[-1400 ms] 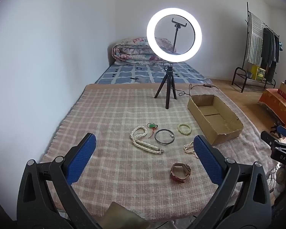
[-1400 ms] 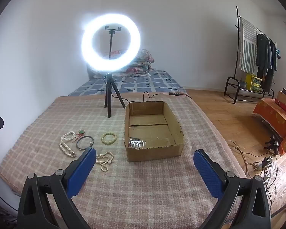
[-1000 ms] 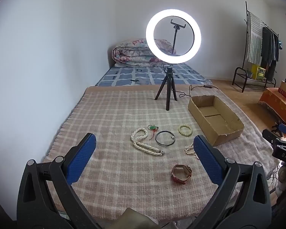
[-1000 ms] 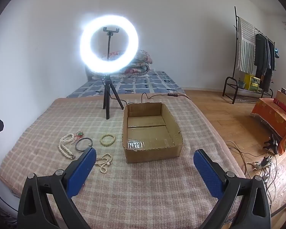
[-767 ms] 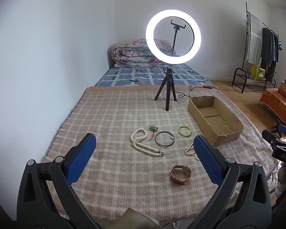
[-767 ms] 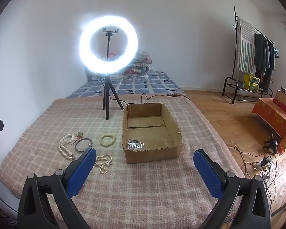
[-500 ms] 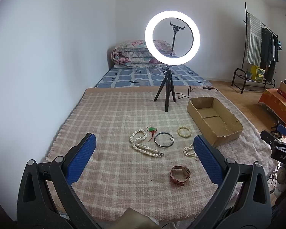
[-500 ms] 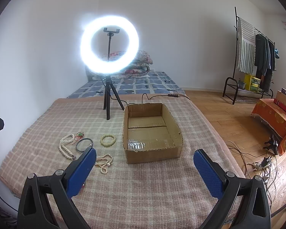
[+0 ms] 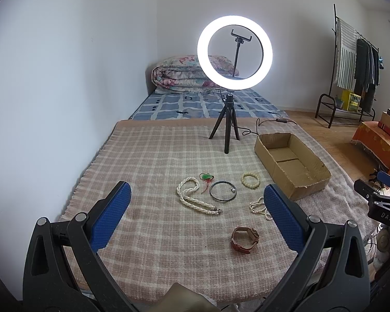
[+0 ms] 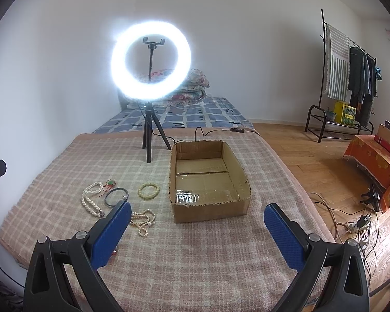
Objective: Organize jewelry
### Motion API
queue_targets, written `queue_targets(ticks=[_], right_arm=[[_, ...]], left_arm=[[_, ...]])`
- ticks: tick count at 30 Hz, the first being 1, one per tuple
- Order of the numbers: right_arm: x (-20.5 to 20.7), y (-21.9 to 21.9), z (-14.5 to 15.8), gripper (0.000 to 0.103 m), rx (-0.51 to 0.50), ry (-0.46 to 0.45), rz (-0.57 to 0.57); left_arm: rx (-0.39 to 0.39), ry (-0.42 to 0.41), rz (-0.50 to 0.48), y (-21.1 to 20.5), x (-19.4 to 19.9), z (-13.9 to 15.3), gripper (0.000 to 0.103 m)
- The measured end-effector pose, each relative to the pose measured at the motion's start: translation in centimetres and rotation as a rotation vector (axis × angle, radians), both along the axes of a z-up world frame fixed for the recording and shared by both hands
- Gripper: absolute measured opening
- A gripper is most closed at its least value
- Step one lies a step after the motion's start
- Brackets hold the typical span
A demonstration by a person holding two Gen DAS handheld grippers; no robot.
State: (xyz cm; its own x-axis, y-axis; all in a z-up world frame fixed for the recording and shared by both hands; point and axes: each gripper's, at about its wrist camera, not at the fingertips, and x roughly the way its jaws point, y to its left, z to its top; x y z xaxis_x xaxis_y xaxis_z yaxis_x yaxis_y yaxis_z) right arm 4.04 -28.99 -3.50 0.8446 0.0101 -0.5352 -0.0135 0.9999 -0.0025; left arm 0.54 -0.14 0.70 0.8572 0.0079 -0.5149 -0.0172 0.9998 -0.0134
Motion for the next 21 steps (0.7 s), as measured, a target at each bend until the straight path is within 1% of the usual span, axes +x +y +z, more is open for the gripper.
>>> queue_targets(ticks=[15,16,21], right_arm=[[0.08,0.12,0.02,0.103,0.001,0.004,0.004],[0.08,0.13,0.03,0.103,0.002,0.005,0.005],[0.07,0.07,0.06,0.103,0.004,0.006,0.006]], left_arm=[[0.003,0.001,-0.004,-0.43,0.22,0.53,0.103],[0.003,-0.002,-0.003,-0.22,-0.16,0.13,0.103],[0.002,-0.003,-0.004,-0.36,-0.1,0.26,0.103]])
